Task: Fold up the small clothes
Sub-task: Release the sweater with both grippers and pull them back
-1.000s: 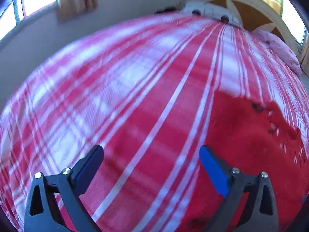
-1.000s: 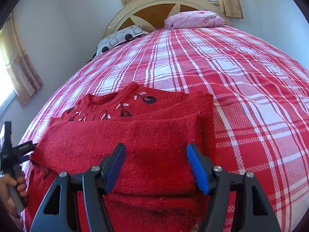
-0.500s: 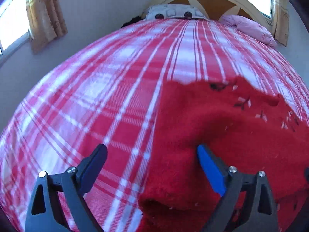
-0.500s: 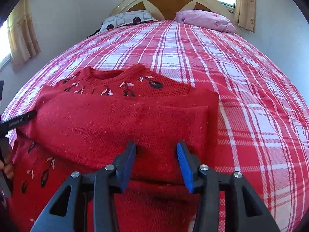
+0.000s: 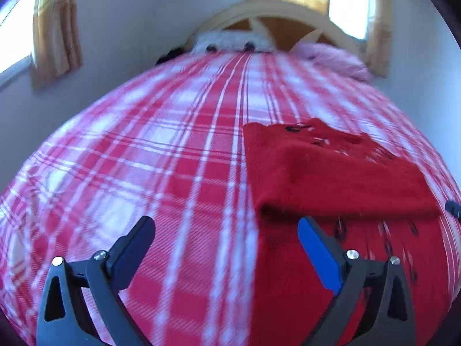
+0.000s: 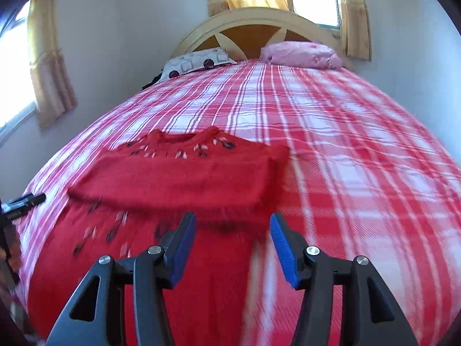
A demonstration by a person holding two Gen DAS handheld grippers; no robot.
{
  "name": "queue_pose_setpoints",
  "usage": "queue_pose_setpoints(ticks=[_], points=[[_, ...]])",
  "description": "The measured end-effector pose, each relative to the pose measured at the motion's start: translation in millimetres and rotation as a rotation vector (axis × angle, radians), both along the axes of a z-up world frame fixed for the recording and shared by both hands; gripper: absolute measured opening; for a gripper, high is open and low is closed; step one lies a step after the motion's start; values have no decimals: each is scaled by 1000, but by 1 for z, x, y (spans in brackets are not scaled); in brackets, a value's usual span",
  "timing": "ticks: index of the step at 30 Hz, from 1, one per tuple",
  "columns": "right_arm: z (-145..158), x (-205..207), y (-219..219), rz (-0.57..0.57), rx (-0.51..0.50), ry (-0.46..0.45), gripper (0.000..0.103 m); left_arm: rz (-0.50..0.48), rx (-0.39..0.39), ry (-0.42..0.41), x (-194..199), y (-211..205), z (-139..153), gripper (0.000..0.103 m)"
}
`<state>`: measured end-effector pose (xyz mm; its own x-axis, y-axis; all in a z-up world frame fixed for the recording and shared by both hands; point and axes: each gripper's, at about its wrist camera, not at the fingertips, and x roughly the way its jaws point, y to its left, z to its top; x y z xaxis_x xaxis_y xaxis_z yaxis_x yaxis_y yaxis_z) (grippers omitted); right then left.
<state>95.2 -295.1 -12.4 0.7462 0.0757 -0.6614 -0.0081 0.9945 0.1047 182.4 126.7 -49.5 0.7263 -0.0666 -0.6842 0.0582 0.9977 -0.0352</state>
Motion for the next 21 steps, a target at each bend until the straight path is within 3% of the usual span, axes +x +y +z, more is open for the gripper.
queue_pose_setpoints(ticks=[5,9,14,21], points=[[-8,-78,-33,-26,103,47,55,-52,-26,-29,-64,39,3,102],[-23,-128,-38,-26,149,99,55,-117,13,-51,-95,37,4,102],[-38,-165,-23,4,150,141,55,-188,-86,17,-121,26,-13,102],[-49,-199,4,83,180,152,55,-247,-104,96,-146,-6,-37,101]])
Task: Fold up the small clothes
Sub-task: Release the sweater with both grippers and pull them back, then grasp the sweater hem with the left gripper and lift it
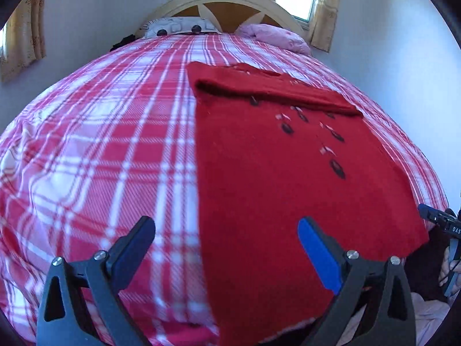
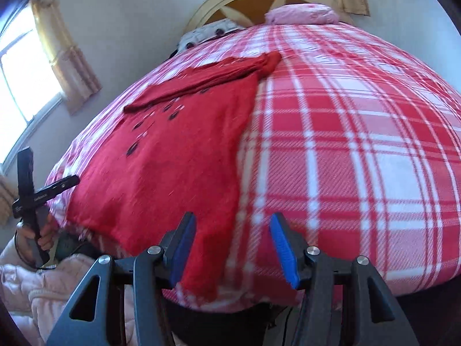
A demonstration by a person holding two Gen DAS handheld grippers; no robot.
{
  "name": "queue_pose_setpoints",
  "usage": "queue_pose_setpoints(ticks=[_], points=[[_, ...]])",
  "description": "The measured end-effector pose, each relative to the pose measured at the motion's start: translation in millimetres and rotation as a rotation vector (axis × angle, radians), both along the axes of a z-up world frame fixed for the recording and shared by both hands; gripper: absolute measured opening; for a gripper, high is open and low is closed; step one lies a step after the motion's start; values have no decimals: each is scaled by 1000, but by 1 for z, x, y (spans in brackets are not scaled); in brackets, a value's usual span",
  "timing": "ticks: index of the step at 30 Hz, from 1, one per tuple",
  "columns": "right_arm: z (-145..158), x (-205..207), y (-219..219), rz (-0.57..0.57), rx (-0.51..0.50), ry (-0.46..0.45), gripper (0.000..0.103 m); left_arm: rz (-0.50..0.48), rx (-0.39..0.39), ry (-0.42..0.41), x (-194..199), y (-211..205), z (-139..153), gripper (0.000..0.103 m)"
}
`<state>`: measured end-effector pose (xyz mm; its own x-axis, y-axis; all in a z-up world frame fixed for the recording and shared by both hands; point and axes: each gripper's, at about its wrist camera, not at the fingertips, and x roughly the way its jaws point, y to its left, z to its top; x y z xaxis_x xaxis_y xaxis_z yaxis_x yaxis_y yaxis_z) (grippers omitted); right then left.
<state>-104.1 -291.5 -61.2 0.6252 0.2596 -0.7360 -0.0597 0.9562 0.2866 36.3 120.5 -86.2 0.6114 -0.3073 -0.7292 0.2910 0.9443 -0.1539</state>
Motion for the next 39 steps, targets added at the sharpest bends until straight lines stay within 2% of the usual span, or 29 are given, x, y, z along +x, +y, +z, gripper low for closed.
queue_pose_setpoints(ticks=[2,5,9,14,16,18,19,21,25,34,35,37,39], points=[[-1,-2,8,38,6,8,55,-17,26,-13,-10,-4,-4,101],[-4,-7,24,75,-36,16,55,-11,84,-5,-18,-5,-10,102],[-5,-13,31,101,-15,36,55,-13,79,4,-27,-2,-13,100],[-8,-18,40,123,-18,49,51,-63,-7,53,-37,6,-10,92],[-8,-17,40,116,-3,50,49,-62,-24,76,-39,10,-12,85],[-8,-16,39,111,5,54,34,-49,-54,105,-40,15,-17,79],[-9,-15,39,111,-1,60,27,-42,-74,124,-41,16,-20,73],[-8,-14,38,107,-7,65,25,-34,-102,163,-40,18,-24,62],[-10,-14,35,99,16,68,25,-30,-136,192,-38,23,-26,51],[-13,-13,30,84,64,70,25,-21,-174,244,-36,22,-37,52],[-13,-12,30,84,65,69,25,-26,-178,244,-35,22,-37,49],[-12,-12,32,89,50,72,24,-59,-220,262,-34,19,-38,21],[-12,-12,34,92,24,79,18,-81,-215,256,-36,15,-36,16]])
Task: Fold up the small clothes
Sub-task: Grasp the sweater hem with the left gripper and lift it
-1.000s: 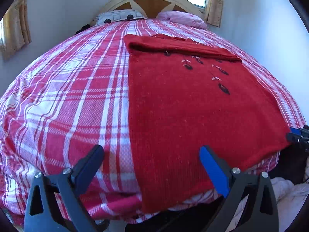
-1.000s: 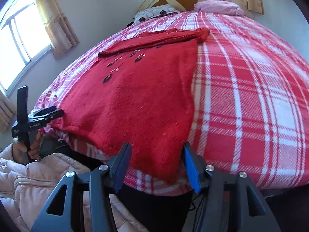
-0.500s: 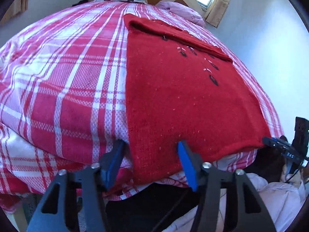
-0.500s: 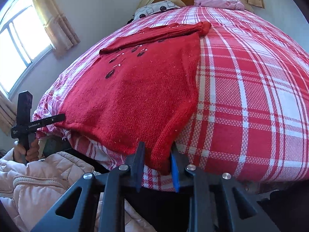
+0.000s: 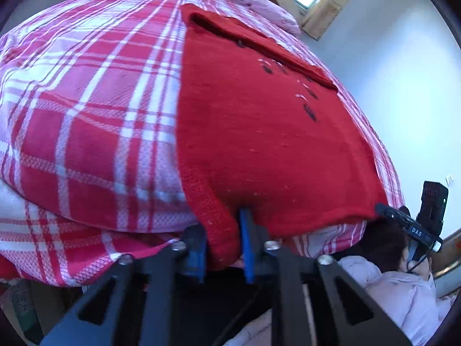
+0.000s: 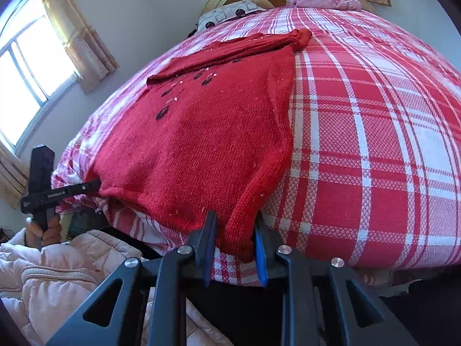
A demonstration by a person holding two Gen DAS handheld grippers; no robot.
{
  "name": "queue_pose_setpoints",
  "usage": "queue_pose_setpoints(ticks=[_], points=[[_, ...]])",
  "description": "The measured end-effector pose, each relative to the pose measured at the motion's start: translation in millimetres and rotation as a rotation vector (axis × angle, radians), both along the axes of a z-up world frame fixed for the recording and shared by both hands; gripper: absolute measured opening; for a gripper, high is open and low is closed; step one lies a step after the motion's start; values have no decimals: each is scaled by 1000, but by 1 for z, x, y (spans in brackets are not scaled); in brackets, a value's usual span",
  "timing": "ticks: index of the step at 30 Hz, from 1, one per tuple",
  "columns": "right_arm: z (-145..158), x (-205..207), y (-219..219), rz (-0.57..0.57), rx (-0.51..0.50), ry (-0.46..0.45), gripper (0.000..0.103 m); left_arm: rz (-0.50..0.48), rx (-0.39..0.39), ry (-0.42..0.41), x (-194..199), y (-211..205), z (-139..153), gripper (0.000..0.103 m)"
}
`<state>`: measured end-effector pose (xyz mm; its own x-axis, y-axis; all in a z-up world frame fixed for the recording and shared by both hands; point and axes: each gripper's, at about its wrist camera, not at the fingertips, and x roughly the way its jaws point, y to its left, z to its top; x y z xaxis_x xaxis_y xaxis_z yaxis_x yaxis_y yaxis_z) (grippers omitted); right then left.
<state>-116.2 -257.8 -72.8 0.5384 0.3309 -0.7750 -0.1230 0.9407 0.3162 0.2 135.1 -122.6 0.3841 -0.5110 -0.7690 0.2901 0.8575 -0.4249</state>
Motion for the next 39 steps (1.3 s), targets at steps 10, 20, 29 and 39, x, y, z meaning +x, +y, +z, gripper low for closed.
queue_pose_setpoints(ticks=[10,20,29,39], points=[[32,7,-14,41,281,5,10,-52,-34,-39,6,0,42,12],[66,101,-36,-34,532,-23,9,5,-76,-82,62,-7,91,10],[23,202,-75,-273,576,12,10,183,-17,-5,174,-14,71,10],[-2,226,-98,-338,640,35,22,129,-105,90,218,7,54,17]])
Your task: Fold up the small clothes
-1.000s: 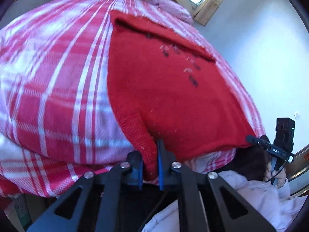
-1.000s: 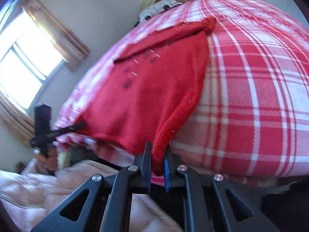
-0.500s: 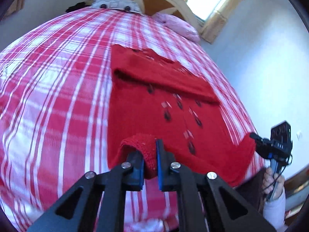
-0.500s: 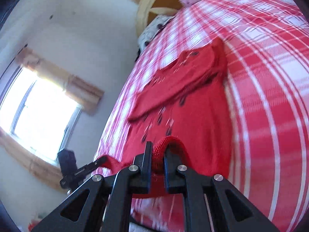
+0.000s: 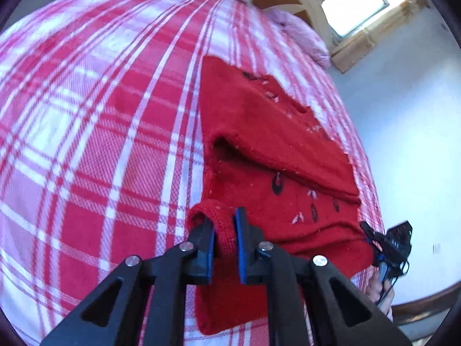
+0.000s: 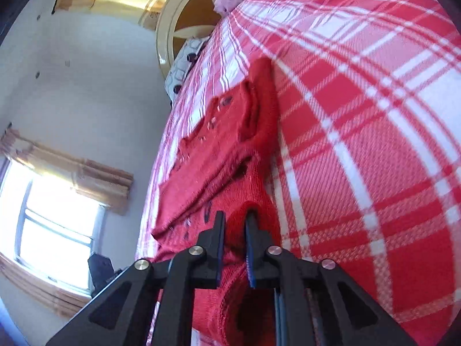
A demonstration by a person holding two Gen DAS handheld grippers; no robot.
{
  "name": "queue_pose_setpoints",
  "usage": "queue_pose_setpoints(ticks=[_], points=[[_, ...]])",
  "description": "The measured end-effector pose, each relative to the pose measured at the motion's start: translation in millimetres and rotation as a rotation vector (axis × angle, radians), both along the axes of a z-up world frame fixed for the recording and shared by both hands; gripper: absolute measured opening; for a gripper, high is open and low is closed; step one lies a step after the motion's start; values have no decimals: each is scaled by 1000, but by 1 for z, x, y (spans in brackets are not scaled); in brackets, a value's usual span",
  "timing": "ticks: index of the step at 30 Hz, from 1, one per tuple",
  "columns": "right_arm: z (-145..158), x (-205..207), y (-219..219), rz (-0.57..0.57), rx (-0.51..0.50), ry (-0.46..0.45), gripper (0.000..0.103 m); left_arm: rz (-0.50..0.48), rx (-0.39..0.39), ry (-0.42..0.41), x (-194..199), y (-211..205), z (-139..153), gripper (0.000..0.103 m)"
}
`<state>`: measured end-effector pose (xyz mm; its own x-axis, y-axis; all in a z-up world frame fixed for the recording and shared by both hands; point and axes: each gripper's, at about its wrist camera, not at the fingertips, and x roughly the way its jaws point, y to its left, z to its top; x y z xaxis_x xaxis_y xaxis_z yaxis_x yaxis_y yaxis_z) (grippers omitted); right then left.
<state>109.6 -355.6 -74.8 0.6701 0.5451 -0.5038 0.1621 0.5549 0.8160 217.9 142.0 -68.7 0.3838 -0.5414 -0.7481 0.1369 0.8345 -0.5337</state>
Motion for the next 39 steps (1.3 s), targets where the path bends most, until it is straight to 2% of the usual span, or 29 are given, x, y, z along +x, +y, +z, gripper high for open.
queue_pose_setpoints(ticks=[1,2,3,4,6,8,12,14,15,18,23,24,26,27,30,31,33,34,35,36,38,39], points=[[3,0,-4,-15,3,-15,39,1,29,-30,-4,2,6,30],[8,-1,-9,-31,5,-33,63,23,91,-78,-6,4,13,38],[14,-3,-14,-59,1,-59,71,56,168,-141,-10,7,21,53],[19,-7,-18,-88,-12,-81,74,85,225,-207,-14,12,29,64],[30,-14,-23,-101,-41,-113,74,96,254,-273,-22,20,36,66],[37,-19,-24,-83,-75,-138,74,51,259,-290,-26,22,34,66],[41,-34,-7,-31,-243,-135,74,-91,340,-340,-36,-1,19,66],[40,-35,5,-2,-317,-125,74,-99,363,-363,-32,-13,14,66],[40,-36,12,16,-351,-128,74,-92,350,-365,-27,-18,12,66],[42,-40,26,42,-438,-149,74,-87,294,-314,-15,-31,6,66],[47,-23,47,90,-631,-151,74,-88,338,-252,-10,-54,-10,65],[46,-18,51,107,-648,-148,74,-83,341,-240,-11,-55,-13,62],[45,-8,57,136,-670,-147,74,-58,331,-267,-15,-54,-13,47],[44,-2,60,146,-685,-143,74,-58,315,-264,-17,-55,-13,32],[37,14,68,168,-710,-122,74,-27,293,-267,-19,-53,-10,19],[32,21,72,186,-720,-100,74,-24,293,-268,-19,-54,-10,19],[23,28,81,201,-770,-71,61,-15,278,-259,-18,-54,-11,19],[20,28,86,207,-808,-68,42,-9,263,-254,-17,-53,-11,19],[18,26,92,202,-889,-63,30,-5,252,-251,-17,-53,-11,20],[18,24,95,201,-929,-65,27,3,248,-251,-17,-51,-10,20],[21,19,92,199,-908,-79,18,13,250,-258,-17,-51,-10,20],[22,18,89,194,-897,-78,16,14,253,-263,-18,-51,-11,20]])
